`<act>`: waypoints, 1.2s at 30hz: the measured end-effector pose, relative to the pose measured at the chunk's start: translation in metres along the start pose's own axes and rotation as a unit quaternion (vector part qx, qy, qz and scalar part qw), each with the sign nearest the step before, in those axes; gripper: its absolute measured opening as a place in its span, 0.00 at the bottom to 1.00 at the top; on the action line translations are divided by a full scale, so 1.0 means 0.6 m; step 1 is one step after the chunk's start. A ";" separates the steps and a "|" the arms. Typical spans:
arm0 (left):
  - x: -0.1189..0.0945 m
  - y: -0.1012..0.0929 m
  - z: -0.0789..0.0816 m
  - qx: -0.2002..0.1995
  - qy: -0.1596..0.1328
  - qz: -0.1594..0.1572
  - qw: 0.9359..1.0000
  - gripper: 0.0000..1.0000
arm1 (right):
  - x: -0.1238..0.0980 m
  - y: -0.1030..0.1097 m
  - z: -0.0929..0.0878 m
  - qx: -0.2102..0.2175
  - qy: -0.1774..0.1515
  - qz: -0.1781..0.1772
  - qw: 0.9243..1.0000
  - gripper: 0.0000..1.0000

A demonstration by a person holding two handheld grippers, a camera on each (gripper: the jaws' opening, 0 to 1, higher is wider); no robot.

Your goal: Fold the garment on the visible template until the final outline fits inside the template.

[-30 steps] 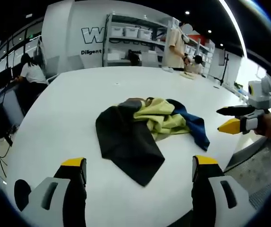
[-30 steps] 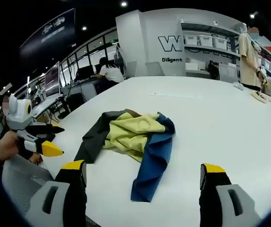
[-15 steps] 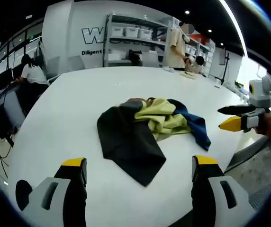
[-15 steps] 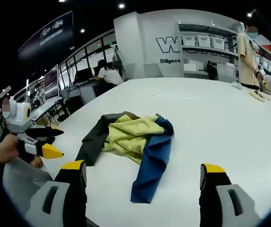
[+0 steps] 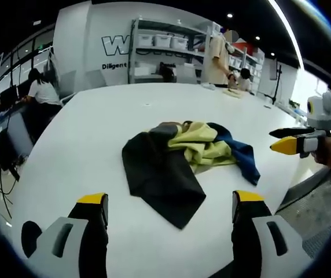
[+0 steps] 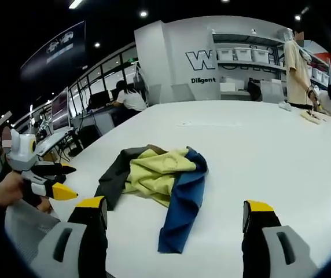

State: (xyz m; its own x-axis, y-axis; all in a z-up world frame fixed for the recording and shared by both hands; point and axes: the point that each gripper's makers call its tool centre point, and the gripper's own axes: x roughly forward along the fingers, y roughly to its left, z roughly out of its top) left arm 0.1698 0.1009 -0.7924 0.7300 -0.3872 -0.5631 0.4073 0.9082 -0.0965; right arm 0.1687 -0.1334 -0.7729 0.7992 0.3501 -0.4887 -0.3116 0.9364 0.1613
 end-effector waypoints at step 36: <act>0.012 0.028 0.025 0.004 0.011 0.001 1.000 0.79 | 0.017 0.038 0.047 -0.026 -0.007 0.037 0.999 0.84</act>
State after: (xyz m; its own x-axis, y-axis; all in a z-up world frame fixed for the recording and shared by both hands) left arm 0.1901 0.1109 -0.7854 0.7181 -0.3816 -0.5820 0.4102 0.9076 -0.0890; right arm 0.1842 -0.1079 -0.7503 0.7799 0.4194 -0.4645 -0.3966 0.9054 0.1517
